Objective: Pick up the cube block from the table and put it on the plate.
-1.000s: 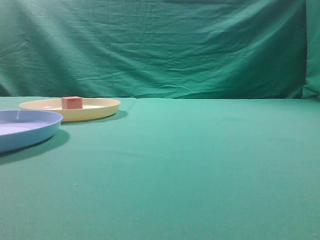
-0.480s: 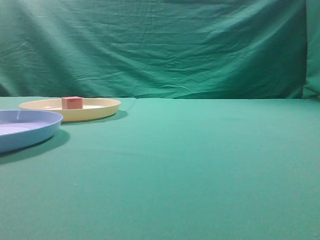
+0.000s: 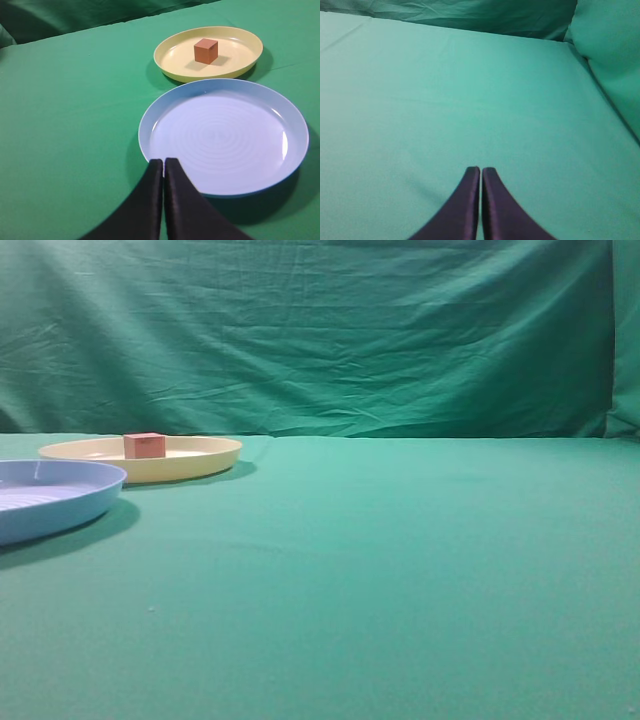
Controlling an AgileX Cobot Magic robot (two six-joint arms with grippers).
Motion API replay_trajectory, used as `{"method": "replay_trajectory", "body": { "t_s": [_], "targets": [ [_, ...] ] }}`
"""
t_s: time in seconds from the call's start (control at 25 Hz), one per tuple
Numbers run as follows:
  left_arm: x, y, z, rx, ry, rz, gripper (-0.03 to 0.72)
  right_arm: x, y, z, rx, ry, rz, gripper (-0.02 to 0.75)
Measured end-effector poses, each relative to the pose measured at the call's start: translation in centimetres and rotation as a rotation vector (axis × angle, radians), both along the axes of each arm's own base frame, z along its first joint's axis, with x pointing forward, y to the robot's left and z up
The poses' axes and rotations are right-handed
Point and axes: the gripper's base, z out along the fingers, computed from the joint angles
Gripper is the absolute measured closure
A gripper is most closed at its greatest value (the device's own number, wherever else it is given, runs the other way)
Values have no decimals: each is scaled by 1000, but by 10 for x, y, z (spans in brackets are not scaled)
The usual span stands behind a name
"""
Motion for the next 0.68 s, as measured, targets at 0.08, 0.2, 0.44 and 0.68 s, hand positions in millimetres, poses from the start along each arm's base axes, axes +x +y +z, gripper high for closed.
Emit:
{"method": "replay_trajectory", "body": {
  "t_s": [0.08, 0.2, 0.44, 0.68],
  "targets": [
    [0, 0, 0, 0, 0, 0, 688, 0, 0, 0, 2, 2, -1, 738],
    [0, 0, 0, 0, 0, 0, 688, 0, 0, 0, 6, 3, -2, 738],
    [0, 0, 0, 0, 0, 0, 688, 0, 0, 0, 6, 4, -2, 738],
    [0, 0, 0, 0, 0, 0, 688, 0, 0, 0, 6, 4, -2, 738]
  ]
}}
